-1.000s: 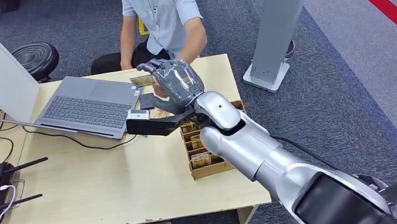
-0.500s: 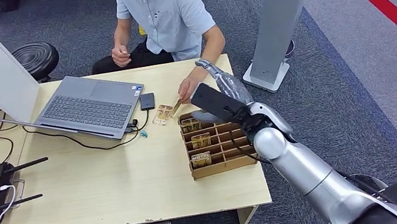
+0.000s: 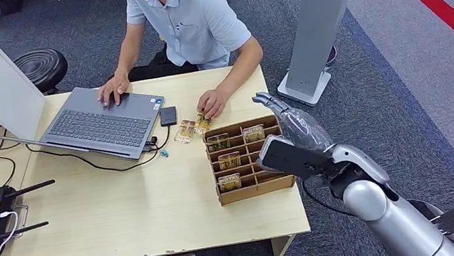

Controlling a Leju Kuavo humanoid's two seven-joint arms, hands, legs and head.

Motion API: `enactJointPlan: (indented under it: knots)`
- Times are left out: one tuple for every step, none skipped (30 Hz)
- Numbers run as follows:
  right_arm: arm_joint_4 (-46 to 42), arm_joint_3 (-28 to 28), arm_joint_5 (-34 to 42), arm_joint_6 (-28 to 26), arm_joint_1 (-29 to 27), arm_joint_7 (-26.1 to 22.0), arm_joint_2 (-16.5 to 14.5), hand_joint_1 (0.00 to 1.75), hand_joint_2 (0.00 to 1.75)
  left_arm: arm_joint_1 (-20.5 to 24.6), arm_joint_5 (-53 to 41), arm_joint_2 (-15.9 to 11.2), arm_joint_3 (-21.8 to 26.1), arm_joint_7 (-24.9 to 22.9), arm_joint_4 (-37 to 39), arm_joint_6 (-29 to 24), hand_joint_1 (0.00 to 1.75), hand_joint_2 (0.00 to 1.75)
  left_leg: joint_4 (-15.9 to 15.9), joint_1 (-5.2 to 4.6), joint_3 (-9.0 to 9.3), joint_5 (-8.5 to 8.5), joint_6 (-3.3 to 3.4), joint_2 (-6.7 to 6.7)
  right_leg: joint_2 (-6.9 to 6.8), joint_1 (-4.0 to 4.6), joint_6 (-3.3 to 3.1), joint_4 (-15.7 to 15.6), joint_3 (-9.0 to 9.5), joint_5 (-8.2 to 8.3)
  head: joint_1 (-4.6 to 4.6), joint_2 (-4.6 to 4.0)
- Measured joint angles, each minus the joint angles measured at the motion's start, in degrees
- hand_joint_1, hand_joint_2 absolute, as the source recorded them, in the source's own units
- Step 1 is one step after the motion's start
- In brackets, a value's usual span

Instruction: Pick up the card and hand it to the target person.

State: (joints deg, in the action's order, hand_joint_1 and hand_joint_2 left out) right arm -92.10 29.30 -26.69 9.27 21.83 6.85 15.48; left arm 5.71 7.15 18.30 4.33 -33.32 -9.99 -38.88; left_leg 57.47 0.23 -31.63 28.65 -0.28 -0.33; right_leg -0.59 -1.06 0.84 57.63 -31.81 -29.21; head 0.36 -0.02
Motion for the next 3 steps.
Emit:
enactJointPlan:
  knots:
    - [-0.69, 0.03, 0.4, 1.16, -0.54, 0.29, 0.34, 0.0, 1.75, 0.0, 0.0, -0.01, 0.0, 0.07, 0.0, -0.31, 0.0, 0.0, 0.0, 0.0, 0.0, 0.0, 0.0, 0.0, -0.01, 0.0, 0.0, 0.0, 0.0, 0.0, 0.02, 0.0]
    - [-1.33, 0.05, 0.96, 2.18, -1.0, 0.68, 0.63, 0.0, 1.75, 0.0, 0.0, -0.01, 0.0, 0.08, 0.0, -0.55, 0.0, 0.0, 0.0, 0.0, -0.01, 0.0, 0.0, 0.0, -0.01, 0.0, 0.0, 0.0, 0.0, 0.0, 0.03, 0.0]
    - [-1.64, 0.07, 1.28, 2.67, -1.22, 0.85, 0.77, 0.0, 1.75, 0.0, 0.0, -0.01, 0.0, 0.08, 0.0, -0.65, 0.0, 0.0, 0.0, 0.0, -0.01, 0.0, 0.0, 0.0, -0.01, 0.0, 0.0, 0.0, 0.0, 0.0, 0.03, 0.0]
